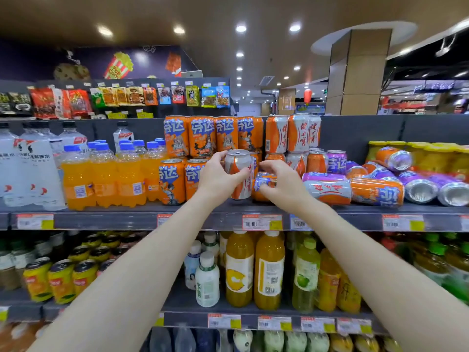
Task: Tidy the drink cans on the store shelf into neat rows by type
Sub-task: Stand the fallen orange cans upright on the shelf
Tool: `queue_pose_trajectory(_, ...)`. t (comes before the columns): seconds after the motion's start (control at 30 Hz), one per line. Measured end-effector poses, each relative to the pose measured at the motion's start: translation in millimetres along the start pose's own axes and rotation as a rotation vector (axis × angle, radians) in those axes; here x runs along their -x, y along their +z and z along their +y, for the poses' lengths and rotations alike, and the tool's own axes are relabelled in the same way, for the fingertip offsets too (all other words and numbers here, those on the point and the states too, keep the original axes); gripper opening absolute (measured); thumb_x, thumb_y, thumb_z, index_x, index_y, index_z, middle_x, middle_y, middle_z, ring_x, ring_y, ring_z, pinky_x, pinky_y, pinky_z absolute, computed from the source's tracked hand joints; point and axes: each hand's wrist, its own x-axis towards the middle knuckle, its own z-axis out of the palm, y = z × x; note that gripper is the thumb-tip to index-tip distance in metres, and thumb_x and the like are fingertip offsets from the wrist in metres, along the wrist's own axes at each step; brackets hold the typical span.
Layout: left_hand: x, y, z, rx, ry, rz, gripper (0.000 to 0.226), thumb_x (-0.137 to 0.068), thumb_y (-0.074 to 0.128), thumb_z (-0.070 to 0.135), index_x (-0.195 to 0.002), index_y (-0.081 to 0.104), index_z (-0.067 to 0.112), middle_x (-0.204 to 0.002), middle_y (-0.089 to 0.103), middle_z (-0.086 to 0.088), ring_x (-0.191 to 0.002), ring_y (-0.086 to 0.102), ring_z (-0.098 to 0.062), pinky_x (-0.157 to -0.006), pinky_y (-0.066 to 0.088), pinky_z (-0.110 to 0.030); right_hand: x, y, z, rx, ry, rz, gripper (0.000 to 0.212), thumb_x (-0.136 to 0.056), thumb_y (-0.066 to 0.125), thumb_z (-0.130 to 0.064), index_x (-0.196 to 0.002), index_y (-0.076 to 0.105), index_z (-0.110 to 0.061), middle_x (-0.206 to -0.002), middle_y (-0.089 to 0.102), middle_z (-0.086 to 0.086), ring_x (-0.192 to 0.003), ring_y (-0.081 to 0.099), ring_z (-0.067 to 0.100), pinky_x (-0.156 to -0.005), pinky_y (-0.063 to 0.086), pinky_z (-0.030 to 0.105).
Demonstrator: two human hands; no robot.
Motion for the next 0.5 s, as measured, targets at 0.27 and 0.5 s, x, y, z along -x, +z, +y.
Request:
queue_pose_trajectory(0.27,5.7,0.7,-5.0,-0.072,-0.005,-0.02,0.065,-0.081,0.081,0.039,-0.138,0.053,0.024,-0.112,0.062,0.01,-0.101,0.061,-0.007,-0.068,0.049,-0.015,-11.7,-26.0,25.0,0.451,0.16,-0.337,0.079,-0.076,0.075,-0.05,-0.144,0.048,-0.019,-0.131,0.055,0.007,-0.118,0.054,0.025,-0.095,0.049,0.037)
queue_pose_trajectory(0.5,5.3,3.9,-8.4,-0.092,0.01,-0.008,0.066,-0.08,0.081,0.044,-0.137,0.055,0.025,-0.111,0.063,0.009,-0.098,0.061,-0.006,-0.074,0.054,-0.021,-16.0,-16.9,28.1,0.699,0.124,-0.331,0.087,-0.071,0.069,-0.073,-0.141,0.049,-0.025,-0.13,0.054,0.005,-0.12,0.051,0.027,-0.097,0.043,0.044)
